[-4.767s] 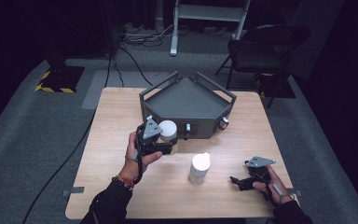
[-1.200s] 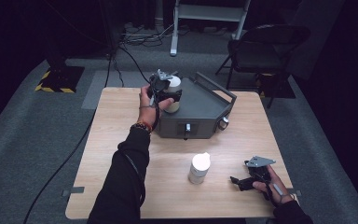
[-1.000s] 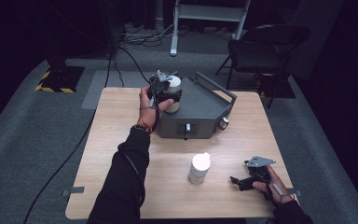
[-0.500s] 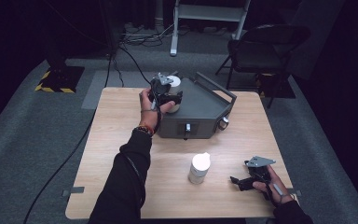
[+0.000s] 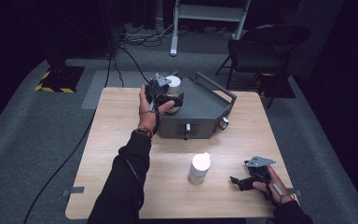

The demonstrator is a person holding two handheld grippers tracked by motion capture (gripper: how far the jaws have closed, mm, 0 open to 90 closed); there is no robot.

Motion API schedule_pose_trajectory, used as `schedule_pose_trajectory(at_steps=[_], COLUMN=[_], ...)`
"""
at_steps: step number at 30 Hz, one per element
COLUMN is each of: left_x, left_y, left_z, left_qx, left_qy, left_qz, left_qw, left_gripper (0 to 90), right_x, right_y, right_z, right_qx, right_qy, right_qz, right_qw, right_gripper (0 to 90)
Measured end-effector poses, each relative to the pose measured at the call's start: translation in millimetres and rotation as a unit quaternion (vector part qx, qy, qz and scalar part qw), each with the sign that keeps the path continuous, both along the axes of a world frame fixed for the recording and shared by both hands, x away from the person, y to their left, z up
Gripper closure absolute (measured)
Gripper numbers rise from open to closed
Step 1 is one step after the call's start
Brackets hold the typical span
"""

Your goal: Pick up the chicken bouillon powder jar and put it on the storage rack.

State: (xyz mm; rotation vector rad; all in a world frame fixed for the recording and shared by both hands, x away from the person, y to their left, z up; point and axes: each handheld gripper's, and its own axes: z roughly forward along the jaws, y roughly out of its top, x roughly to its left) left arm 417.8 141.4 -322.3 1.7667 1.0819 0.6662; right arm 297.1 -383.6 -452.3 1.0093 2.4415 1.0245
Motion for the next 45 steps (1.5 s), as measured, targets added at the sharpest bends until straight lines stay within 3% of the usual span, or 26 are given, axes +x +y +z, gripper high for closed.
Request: schedule_pose_trajectory(at_steps=[12,22,26,33,45], left_x=[-15.7,-38.4,-48.1,-59.8,-85.4], left_y=[5.4,3.6,1.8,4.2,7.6], left_z=[1.3,-1.3,-1.0,-1.1,-9.5], left_qx=[0.008,0.040,0.058,0.071,0.116], left_qy=[-0.016,-0.041,-0.055,-0.060,-0.078], left_qz=[-0.008,-0.025,-0.032,-0.047,-0.073], left_qw=[0.9998,0.9981,0.9963,0.9945,0.9875], left_gripper=[0.7,0.5,0.4,0.1,0.5], right_x=[0.0,0.0,0.0,0.0,0.0], right_y=[0.0,0.0,0.0,0.0,0.1], right_z=[0.0,0.0,0.0,0.0,0.1], right_qx=[0.000,0.000,0.000,0.000,0.000], right_qy=[0.000,0.000,0.000,0.000,0.000], right_qz=[0.000,0.000,0.000,0.000,0.000], right_qw=[1.0000,1.0000,1.0000,1.0000,1.0000], right_gripper=[0.0,0.0,0.0,0.0,0.0])
